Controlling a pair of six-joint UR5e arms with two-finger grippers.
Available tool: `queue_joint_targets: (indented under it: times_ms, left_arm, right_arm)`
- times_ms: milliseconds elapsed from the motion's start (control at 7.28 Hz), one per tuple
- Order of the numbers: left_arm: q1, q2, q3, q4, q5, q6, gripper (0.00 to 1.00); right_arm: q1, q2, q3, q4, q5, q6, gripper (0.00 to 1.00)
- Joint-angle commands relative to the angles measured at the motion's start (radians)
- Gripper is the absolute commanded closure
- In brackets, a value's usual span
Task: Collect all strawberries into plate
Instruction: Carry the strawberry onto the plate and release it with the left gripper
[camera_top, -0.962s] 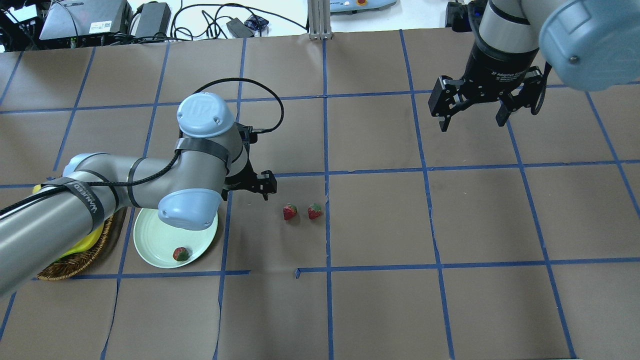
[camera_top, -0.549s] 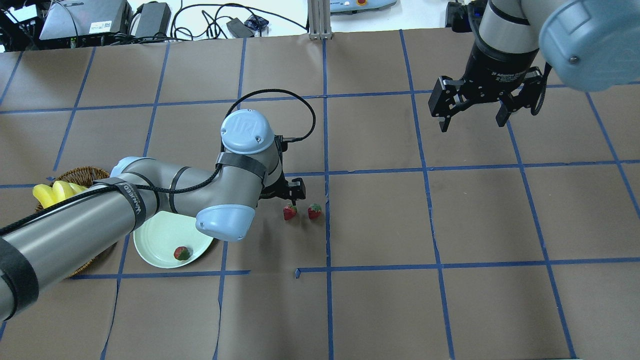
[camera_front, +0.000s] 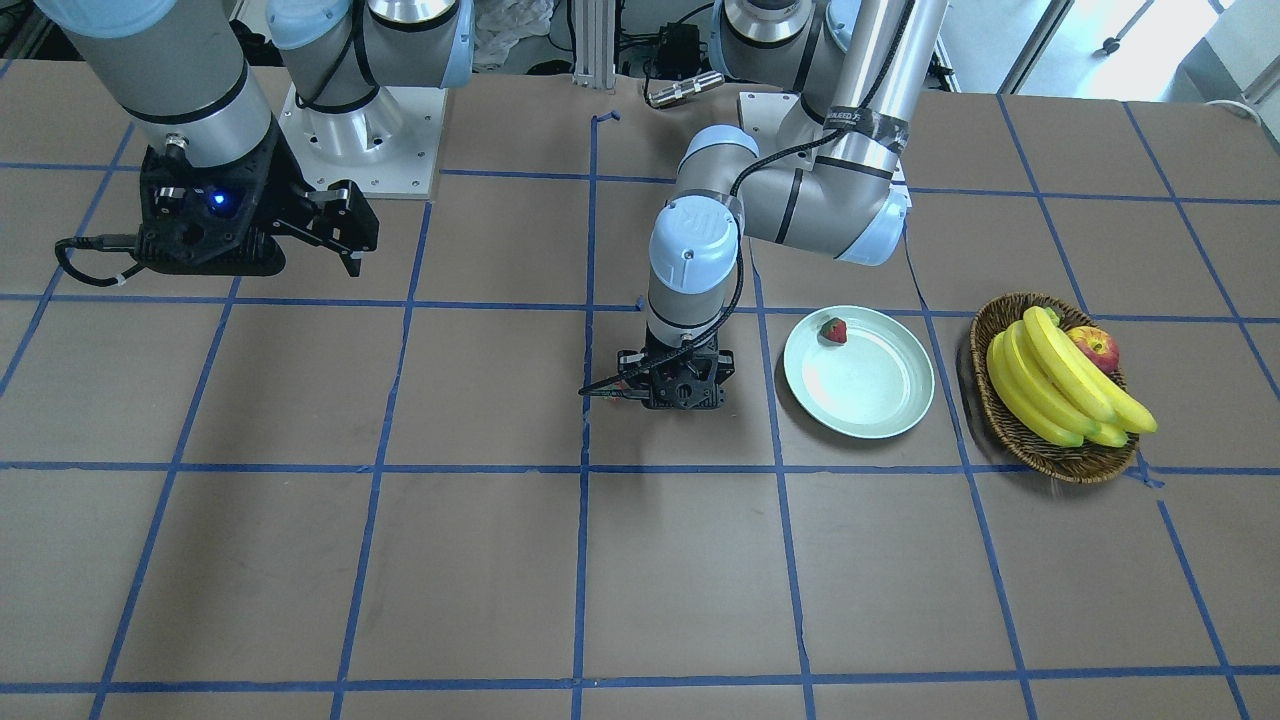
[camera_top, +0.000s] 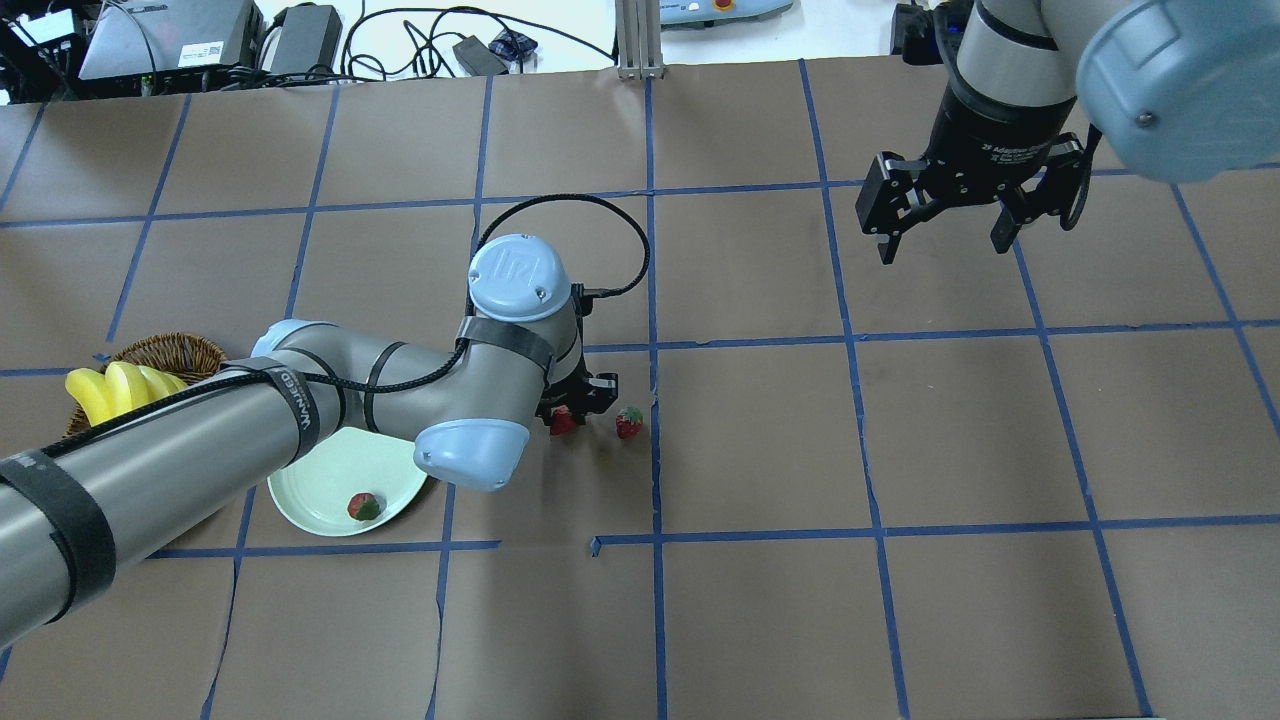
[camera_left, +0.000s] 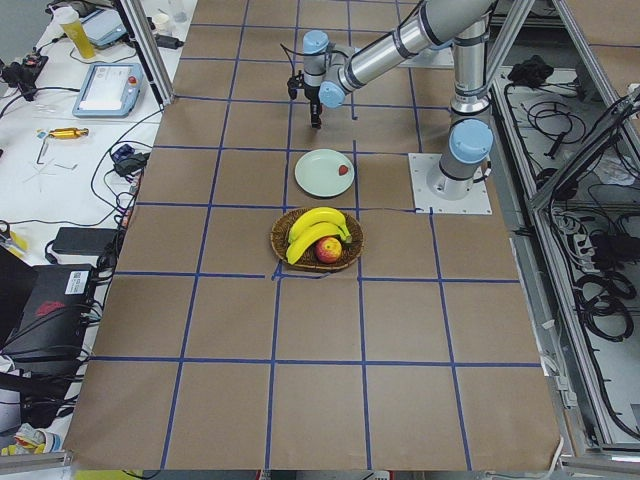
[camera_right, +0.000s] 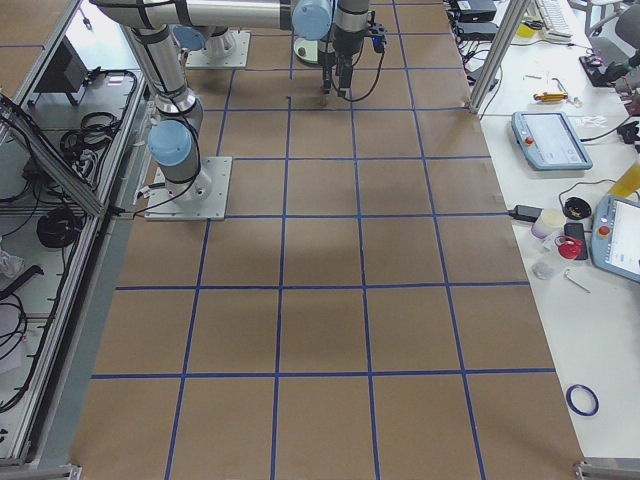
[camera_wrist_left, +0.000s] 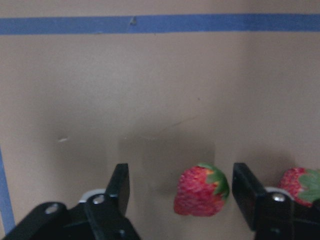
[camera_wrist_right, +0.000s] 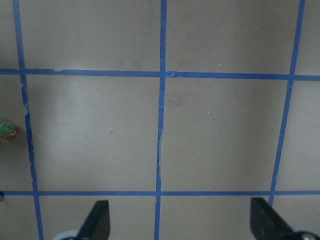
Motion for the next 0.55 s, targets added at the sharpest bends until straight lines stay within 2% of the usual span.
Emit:
queue_joint_targets:
  times_ms: [0,137,275,412]
  left_arm:
    - [0.016,0.038,0.026,-0.056,0.016,0.100,1.00]
    - [0.083,0.062,0.047,-0.153,0.049,0.175,1.00]
    - [0.164,0.100,0.042,-0.249,0.112,0.276,0.93]
    - [0.245,0.125,0.022,-0.292,0.134,0.436,0.87]
  right_arm:
    - [-0.002,0.000,0.000,-0.001,-0.001,0.000,0.00]
    - [-0.002,0.000,0.000,-0.001,-0.001,0.000,0.00]
    - [0.000,0.000,0.000,-0.001,-0.003,0.000,0.00]
    - [0.000,0.000,0.000,-0.001,-0.001,0.001,0.00]
